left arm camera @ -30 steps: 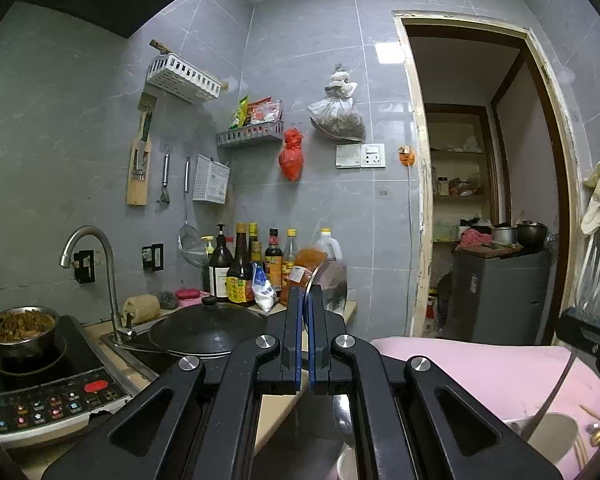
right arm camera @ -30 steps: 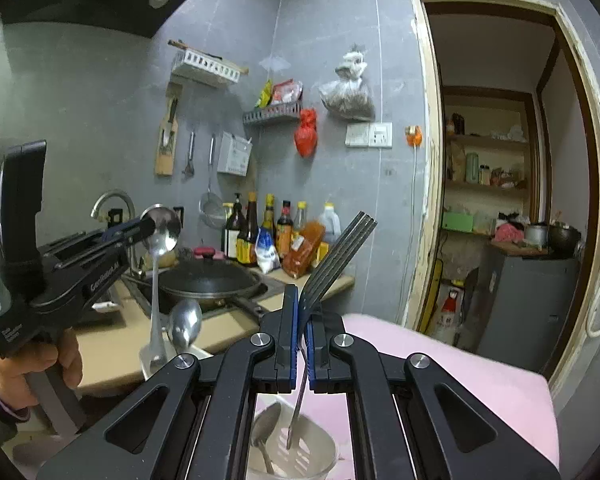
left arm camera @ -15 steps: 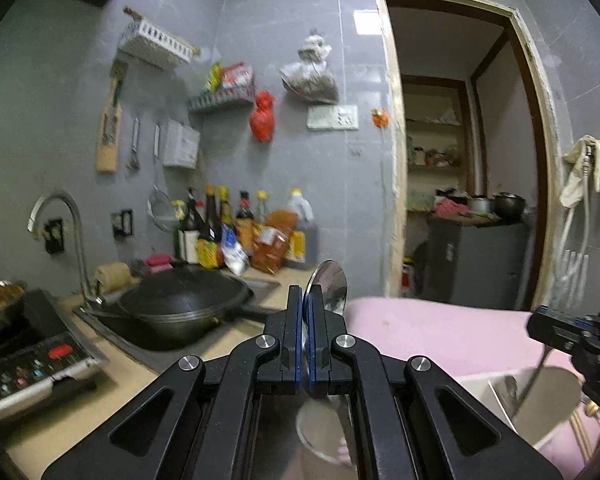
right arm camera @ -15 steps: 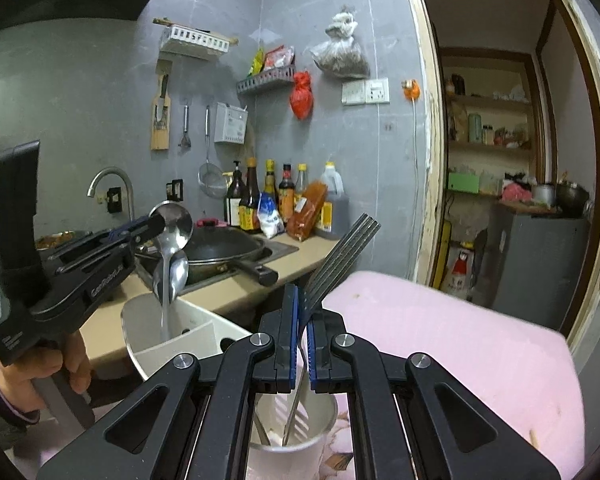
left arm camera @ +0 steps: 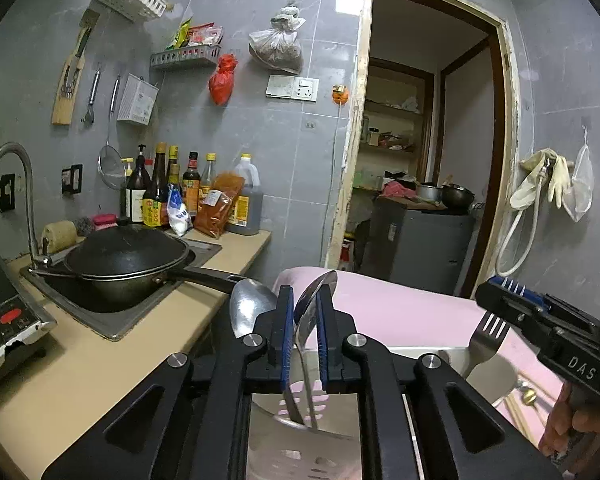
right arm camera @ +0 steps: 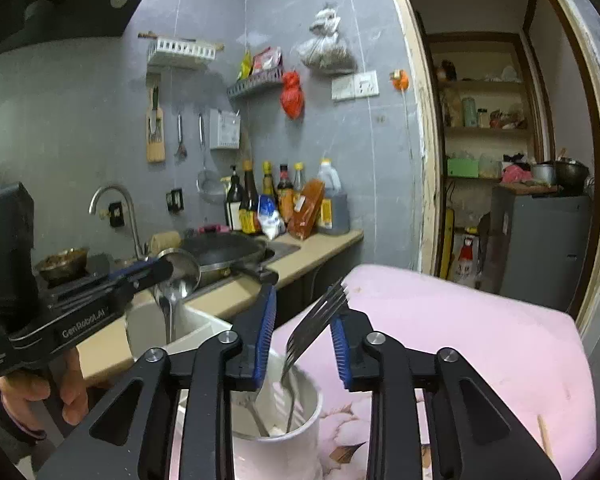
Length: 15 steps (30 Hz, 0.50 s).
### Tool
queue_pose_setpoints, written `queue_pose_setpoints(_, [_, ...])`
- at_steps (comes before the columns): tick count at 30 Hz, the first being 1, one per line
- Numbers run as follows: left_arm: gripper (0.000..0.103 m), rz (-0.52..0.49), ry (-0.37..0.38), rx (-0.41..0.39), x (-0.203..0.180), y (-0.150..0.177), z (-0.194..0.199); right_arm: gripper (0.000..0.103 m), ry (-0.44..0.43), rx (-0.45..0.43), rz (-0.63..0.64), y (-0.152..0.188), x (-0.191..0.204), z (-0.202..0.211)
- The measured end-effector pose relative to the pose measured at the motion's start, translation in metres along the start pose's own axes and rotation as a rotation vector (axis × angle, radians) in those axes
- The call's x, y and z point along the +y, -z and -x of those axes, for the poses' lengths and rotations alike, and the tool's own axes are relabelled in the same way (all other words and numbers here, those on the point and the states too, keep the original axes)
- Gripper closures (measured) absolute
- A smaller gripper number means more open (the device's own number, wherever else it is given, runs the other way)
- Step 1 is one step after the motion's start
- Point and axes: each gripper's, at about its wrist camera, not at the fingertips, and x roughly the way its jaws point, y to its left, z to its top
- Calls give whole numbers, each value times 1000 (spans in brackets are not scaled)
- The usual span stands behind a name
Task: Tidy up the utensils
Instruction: 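Open left tool releasing the spoon into the caddy while right tool releases the fork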
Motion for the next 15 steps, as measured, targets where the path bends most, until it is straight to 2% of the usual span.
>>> queue_pose_setpoints(2, [89, 5, 10, -12, -3, -5, 4, 55, 3, -31, -4, -6, -3, 7])
queue_pose_setpoints(5, [74, 6, 20, -39, -8, -12, 11, 52, 19, -65, 2, -12, -5, 16])
queue_pose_setpoints(7, [71, 20, 33, -45, -10, -17, 15, 47, 28, -83, 2, -15, -8, 21])
queue_pose_setpoints(9, [68, 27, 46, -46, -14, -21, 18, 36, 35, -103, -4, -17, -11, 27])
queue_pose_setpoints(11, [60, 26, 51, -56, -19, -25, 22, 28, 54, -129, -8, -18, -14, 36])
queue_pose_setpoints(13, [44, 32, 57, -71, -23, -27, 27, 22, 76, -148, -7, -20, -17, 44])
queue_pose_setpoints(15, [37, 40, 68, -81, -28, -28, 31, 12, 102, -166, 0, -20, -21, 53])
